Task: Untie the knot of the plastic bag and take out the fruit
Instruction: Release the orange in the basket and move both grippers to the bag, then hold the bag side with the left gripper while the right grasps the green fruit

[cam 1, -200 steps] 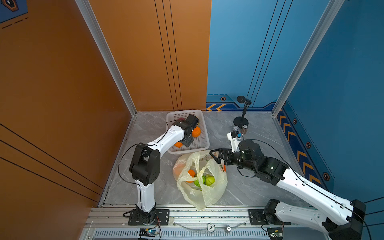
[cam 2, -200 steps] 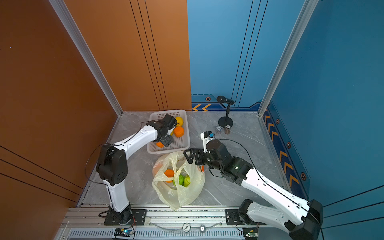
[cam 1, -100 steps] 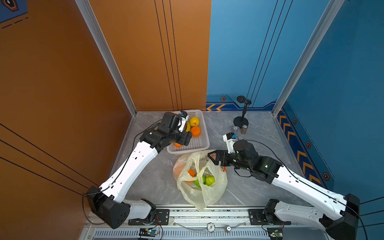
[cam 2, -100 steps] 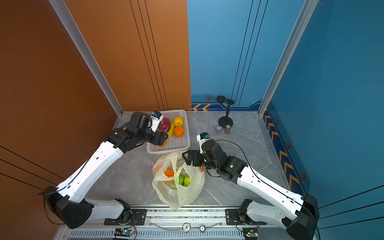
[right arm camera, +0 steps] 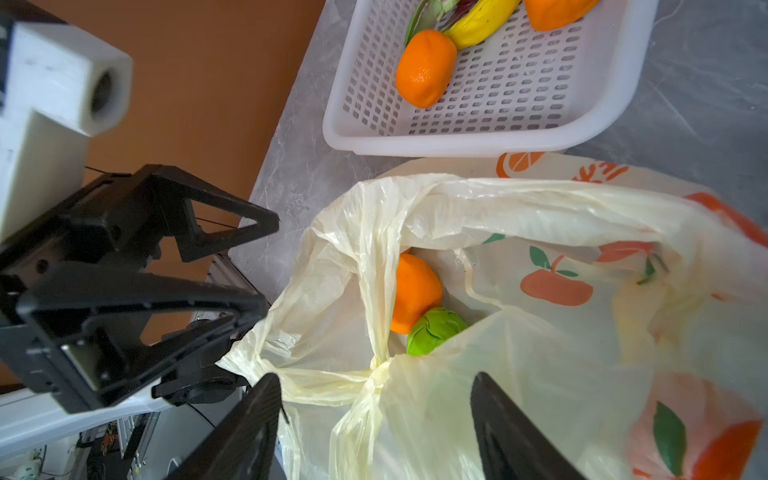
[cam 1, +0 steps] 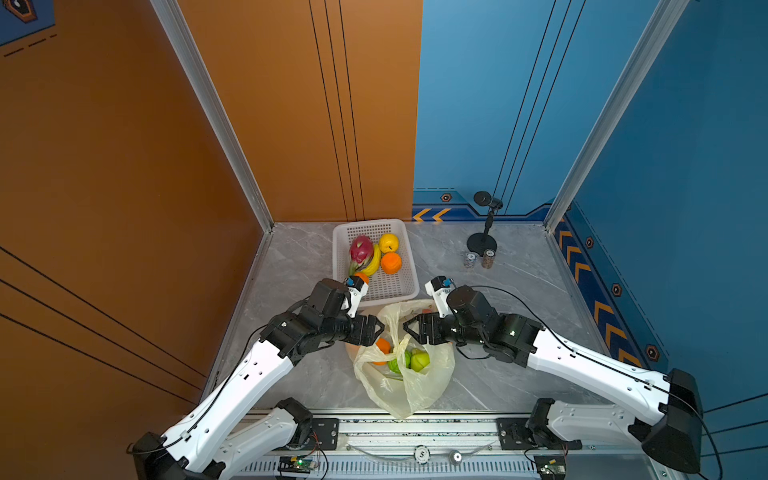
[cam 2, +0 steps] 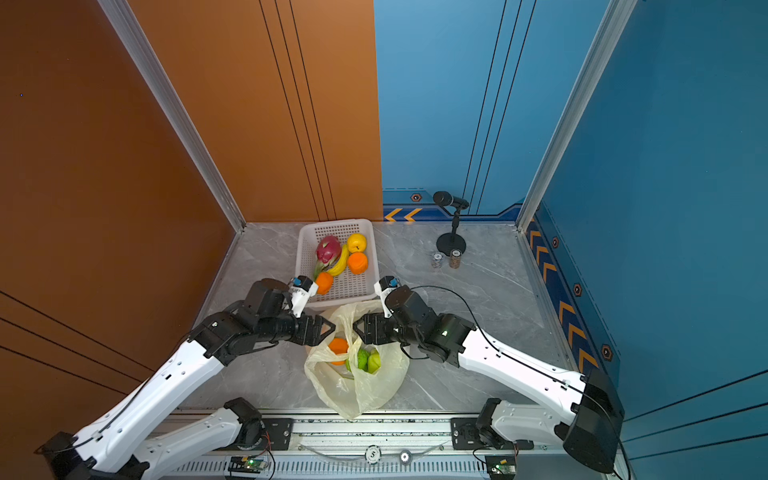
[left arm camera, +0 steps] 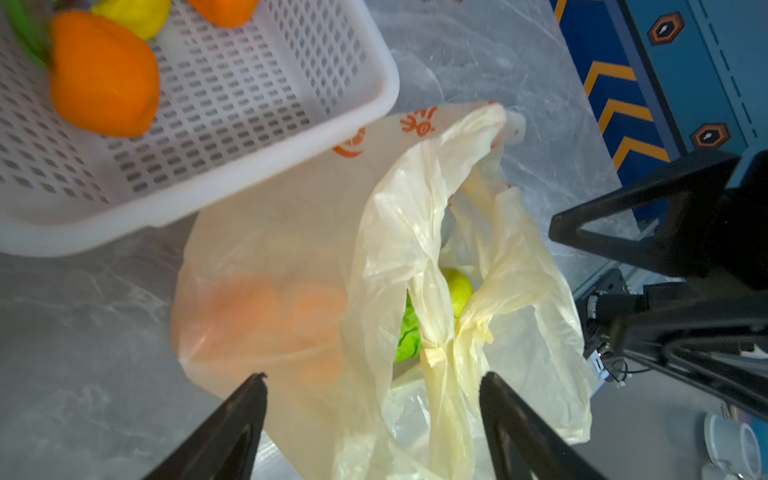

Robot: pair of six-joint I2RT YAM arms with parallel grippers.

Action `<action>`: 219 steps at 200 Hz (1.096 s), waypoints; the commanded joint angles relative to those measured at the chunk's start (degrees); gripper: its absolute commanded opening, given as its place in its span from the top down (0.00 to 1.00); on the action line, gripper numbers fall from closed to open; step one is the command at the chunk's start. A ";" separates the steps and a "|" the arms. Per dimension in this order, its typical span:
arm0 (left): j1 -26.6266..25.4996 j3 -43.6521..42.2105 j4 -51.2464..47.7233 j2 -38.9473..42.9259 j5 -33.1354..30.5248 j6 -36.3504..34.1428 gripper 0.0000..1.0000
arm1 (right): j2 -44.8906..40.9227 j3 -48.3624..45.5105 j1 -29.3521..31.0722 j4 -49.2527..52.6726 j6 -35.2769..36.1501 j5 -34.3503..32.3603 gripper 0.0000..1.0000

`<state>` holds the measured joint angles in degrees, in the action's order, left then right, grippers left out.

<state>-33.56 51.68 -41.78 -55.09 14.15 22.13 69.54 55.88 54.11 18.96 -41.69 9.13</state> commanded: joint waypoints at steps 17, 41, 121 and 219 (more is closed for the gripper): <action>-3.81 -3.82 0.39 -1.08 1.90 3.53 0.21 | 4.65 5.33 0.91 -1.42 4.29 2.25 0.29; -3.96 -6.03 0.60 -1.76 -0.70 3.89 0.34 | 6.44 4.02 1.17 -4.30 3.74 3.66 0.33; -1.21 -7.47 2.76 -2.19 -7.70 4.15 0.56 | 13.01 0.07 3.71 -0.64 5.06 8.32 0.38; -1.07 -9.58 3.34 -2.75 -8.69 4.14 0.56 | 13.22 -4.33 9.14 20.44 5.38 -9.15 0.39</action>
<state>-35.14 43.09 -38.59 -57.76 6.57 26.44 81.76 52.75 62.41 29.23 -35.79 6.13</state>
